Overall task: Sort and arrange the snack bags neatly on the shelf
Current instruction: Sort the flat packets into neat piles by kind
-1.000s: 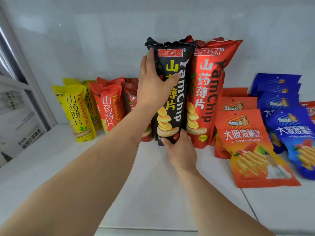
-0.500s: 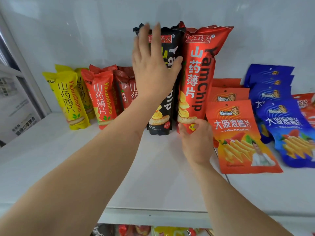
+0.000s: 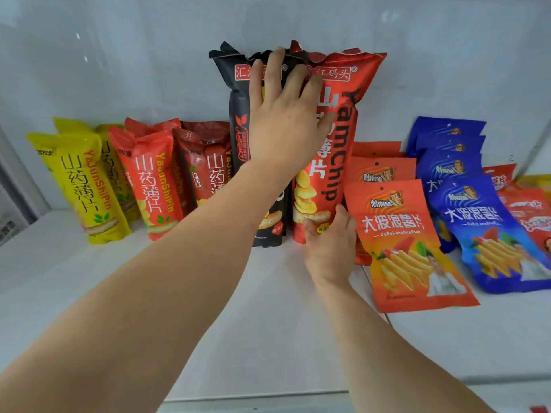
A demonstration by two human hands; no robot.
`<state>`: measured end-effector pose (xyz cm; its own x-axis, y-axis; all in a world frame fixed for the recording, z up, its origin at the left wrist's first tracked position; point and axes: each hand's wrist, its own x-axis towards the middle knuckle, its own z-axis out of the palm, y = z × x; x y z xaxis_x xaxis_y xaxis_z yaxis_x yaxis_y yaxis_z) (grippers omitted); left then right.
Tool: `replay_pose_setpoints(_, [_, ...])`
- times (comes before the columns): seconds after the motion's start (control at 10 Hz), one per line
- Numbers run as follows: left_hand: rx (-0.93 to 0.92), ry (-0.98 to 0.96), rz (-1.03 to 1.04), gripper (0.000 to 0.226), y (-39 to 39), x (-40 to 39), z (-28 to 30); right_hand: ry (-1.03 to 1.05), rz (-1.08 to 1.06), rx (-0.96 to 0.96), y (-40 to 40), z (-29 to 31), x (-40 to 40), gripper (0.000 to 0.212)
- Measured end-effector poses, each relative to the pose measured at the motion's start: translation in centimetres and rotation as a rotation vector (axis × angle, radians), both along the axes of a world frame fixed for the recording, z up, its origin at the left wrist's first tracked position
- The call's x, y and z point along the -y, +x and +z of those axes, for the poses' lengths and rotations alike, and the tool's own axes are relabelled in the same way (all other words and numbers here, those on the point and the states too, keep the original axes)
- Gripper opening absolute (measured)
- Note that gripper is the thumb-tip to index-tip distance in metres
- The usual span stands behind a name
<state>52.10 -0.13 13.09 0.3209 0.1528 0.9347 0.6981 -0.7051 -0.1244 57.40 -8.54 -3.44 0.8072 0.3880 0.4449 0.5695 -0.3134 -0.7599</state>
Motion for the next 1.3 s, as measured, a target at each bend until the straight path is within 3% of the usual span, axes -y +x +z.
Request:
replay_pose_setpoints(0.2, [0.093,-0.022,-0.091,0.047,0.5,1.5,-0.7,0.012,0.024,-0.015,-0.3,1.3,1.5,0.06])
replay_pose_setpoints(0.3, [0.275,-0.046,-0.291,0.043,0.7,4.6,-2.3,0.083,0.095,-0.01,1.1,2.1,4.2,0.046])
replay_pose_setpoints(0.4, [0.425,-0.308,-0.51,0.042,1.2,9.5,-6.3,0.142,0.063,0.071,4.6,2.2,8.0,0.033])
replay_pose_setpoints(0.5, [0.396,-0.73,-0.585,0.041,2.9,13.8,-11.0,0.009,-0.003,0.117,9.3,1.5,11.8,0.036])
replay_pose_setpoints(0.6, [0.145,-1.091,-0.408,0.058,5.4,16.3,-15.0,-0.192,0.084,0.103,13.6,-0.4,14.5,0.037])
replay_pose_setpoints(0.7, [-0.099,-1.187,-0.215,0.076,6.8,17.3,-17.5,-0.269,0.245,0.045,15.2,-1.7,15.4,0.037])
replay_pose_setpoints(1.0, [-0.124,-1.171,-0.099,0.073,7.7,16.5,-18.0,-0.296,0.329,0.097,15.7,-1.9,14.9,0.053])
replay_pose_setpoints(1.3, [-0.003,-1.004,0.014,0.056,7.9,19.3,-16.3,-0.157,0.392,0.151,16.0,-0.5,17.8,0.031])
